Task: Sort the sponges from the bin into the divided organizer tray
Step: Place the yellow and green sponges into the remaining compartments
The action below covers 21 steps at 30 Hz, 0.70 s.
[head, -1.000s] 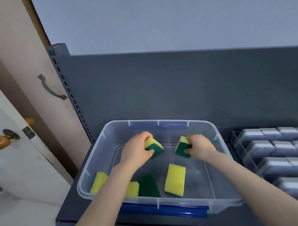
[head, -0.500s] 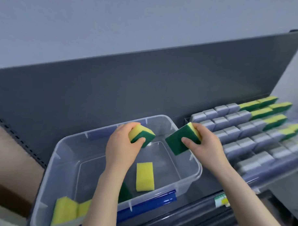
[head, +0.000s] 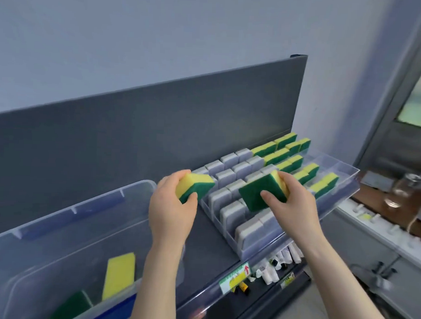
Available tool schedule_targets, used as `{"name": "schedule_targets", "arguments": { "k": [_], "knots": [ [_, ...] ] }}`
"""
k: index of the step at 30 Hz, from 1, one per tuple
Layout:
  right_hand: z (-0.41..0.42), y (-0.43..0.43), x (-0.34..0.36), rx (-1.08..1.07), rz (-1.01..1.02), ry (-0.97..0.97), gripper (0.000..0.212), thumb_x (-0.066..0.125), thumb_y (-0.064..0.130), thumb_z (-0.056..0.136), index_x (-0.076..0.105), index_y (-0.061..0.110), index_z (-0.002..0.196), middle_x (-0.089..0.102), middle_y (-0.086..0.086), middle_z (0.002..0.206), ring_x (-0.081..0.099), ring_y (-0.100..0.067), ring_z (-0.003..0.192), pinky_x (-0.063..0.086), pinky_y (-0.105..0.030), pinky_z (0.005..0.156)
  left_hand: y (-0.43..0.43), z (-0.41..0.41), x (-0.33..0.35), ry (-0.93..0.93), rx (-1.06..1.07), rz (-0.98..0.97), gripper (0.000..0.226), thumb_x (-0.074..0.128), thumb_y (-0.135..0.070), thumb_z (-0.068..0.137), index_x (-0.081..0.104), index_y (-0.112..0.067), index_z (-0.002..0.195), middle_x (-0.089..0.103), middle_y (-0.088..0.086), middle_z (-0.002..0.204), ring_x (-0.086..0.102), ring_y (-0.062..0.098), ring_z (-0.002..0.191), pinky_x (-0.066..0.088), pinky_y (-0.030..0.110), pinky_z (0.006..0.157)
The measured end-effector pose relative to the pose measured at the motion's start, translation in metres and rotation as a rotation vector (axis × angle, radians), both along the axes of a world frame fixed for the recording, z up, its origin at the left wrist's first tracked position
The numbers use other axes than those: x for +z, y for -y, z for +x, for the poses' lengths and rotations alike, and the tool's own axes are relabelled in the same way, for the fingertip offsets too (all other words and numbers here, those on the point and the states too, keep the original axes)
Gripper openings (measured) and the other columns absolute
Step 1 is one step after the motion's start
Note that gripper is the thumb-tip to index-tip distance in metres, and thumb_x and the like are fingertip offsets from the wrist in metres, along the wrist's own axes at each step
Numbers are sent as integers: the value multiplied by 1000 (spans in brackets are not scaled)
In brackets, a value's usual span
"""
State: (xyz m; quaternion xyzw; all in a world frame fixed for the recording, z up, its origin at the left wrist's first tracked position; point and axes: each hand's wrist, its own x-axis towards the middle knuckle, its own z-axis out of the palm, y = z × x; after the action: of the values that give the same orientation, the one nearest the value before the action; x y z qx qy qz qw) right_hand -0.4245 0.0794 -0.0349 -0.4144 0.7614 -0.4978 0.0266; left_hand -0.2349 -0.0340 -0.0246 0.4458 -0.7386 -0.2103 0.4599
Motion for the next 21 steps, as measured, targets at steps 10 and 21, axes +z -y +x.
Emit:
{"name": "schedule_targets", "arguments": {
  "k": [10, 21],
  "knots": [
    [-150, -78, -12, -64, -33, 46, 42, 67, 25, 83, 54, 24, 122, 63, 18, 94, 58, 2, 82, 41, -11, 65, -77, -165, -2, 42, -75, 6, 45, 71, -16, 81, 58, -31, 122, 52, -20, 108, 48, 2, 95, 35, 9, 69],
    [-284, -103, -8, -36, 30, 0, 40, 70, 19, 81, 57, 23, 119, 59, 13, 90, 53, -2, 76, 34, -5, 61, -76, -249, 0, 234, -103, -75, 45, 74, -20, 79, 59, -35, 119, 52, -22, 110, 50, 5, 95, 36, 11, 70]
  ]
}}
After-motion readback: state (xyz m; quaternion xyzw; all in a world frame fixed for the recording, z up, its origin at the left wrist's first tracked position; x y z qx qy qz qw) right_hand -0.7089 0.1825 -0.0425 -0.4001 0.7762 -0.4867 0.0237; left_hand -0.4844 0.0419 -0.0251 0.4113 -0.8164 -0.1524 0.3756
